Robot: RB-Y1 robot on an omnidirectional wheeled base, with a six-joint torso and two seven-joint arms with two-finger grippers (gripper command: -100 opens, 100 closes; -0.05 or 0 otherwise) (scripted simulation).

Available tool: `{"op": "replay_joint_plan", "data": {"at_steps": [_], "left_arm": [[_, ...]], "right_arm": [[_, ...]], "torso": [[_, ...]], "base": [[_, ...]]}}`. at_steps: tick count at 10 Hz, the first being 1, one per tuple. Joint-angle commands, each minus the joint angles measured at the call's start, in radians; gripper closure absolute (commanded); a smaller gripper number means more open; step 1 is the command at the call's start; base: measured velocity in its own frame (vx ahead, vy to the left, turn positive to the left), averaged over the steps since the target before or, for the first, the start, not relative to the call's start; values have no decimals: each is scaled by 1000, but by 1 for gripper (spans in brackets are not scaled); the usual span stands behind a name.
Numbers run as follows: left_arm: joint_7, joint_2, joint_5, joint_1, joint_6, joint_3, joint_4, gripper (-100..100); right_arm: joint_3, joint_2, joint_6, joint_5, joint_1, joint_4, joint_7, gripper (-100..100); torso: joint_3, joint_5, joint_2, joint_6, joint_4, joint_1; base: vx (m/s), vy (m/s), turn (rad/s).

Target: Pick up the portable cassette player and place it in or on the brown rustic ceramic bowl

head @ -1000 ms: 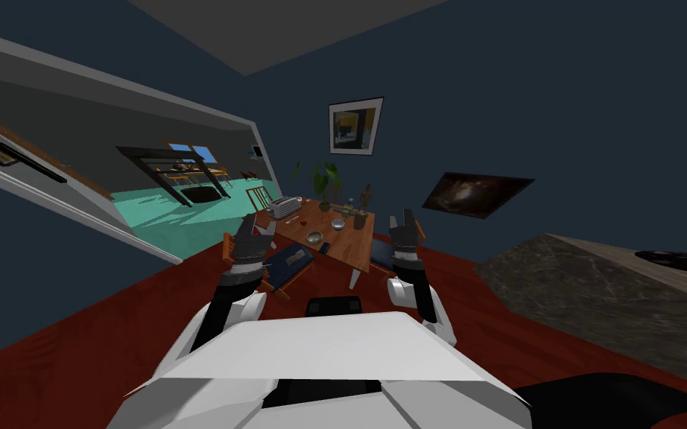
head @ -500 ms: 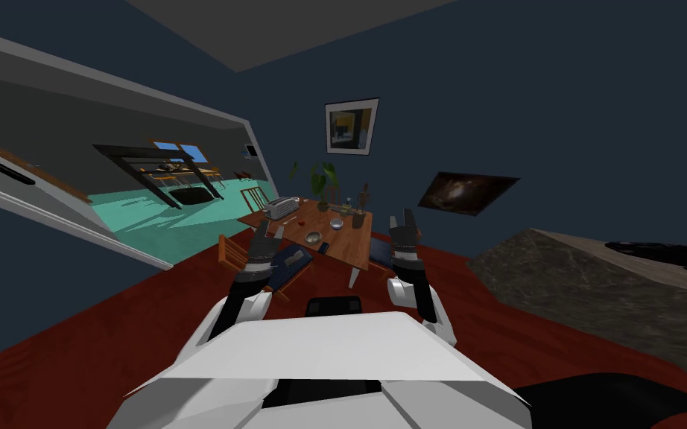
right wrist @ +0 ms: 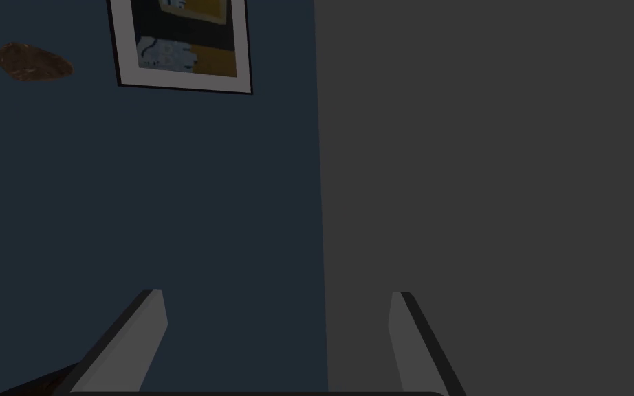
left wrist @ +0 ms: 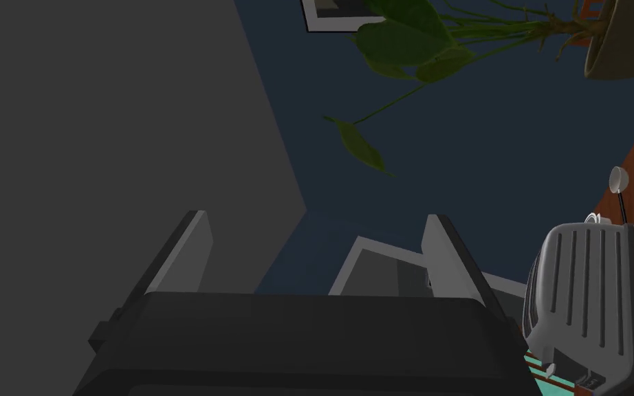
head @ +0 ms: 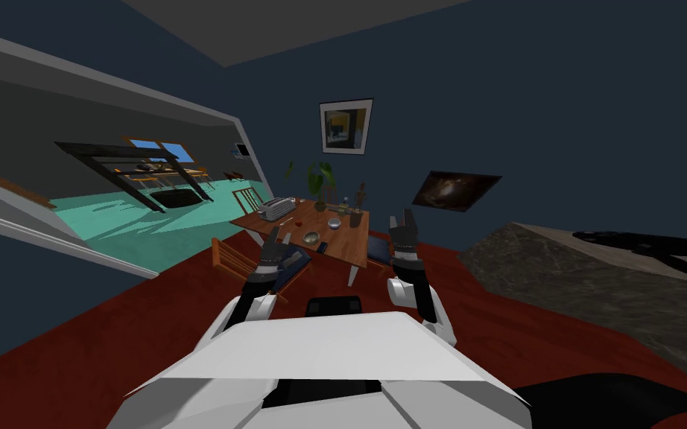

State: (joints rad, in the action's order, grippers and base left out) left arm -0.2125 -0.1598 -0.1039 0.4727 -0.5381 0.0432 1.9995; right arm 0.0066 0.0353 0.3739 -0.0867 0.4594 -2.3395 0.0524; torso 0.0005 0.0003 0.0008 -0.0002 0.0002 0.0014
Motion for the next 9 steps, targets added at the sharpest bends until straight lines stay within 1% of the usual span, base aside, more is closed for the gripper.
{"op": "replay_joint_plan", "data": {"at_steps": [1, 2, 3, 4, 5, 6, 7, 8, 9], "left_arm": [[-9, -9, 1, -7, -16, 10, -50, -100], [-9, -9, 1, -7, -16, 10, -65, -100], [-15, -15, 1, -17, -27, 21, -109, -100], [-15, -15, 1, -17, -27, 21, -118, -100], [-21, -21, 0, -28, -38, 32, -157, -100], [-21, -21, 0, -28, -38, 32, -170, -100], [-26, -26, -1, -39, -48, 42, -200, -100], [-26, -26, -1, -39, -48, 42, -224, -100], [-32, -30, -3, -51, -59, 51, -252, -100]], "right_arm": [[0, 0, 0, 0, 0, 0, 0, 0], [0, 0, 0, 0, 0, 0, 0, 0], [0, 0, 0, 0, 0, 0, 0, 0], [0, 0, 0, 0, 0, 0, 0, 0], [0, 0, 0, 0, 0, 0, 0, 0], [0, 0, 0, 0, 0, 0, 0, 0], [0, 0, 0, 0, 0, 0, 0, 0], [0, 0, 0, 0, 0, 0, 0, 0], [0, 0, 0, 0, 0, 0, 0, 0]], "torso": [[0, 0, 0, 0, 0, 0], [0, 0, 0, 0, 0, 0], [0, 0, 0, 0, 0, 0], [0, 0, 0, 0, 0, 0], [0, 0, 0, 0, 0, 0], [0, 0, 0, 0, 0, 0], [0, 0, 0, 0, 0, 0], [0, 0, 0, 0, 0, 0], [0, 0, 0, 0, 0, 0]], "base": [[-21, 14, -83], [-15, 13, -55], [-13, 15, -100], [-11, 16, -59], [-13, 20, -99], [-13, 18, -45], [-16, 18, -103], [-14, 17, -52], [-11, 18, -114]]}}
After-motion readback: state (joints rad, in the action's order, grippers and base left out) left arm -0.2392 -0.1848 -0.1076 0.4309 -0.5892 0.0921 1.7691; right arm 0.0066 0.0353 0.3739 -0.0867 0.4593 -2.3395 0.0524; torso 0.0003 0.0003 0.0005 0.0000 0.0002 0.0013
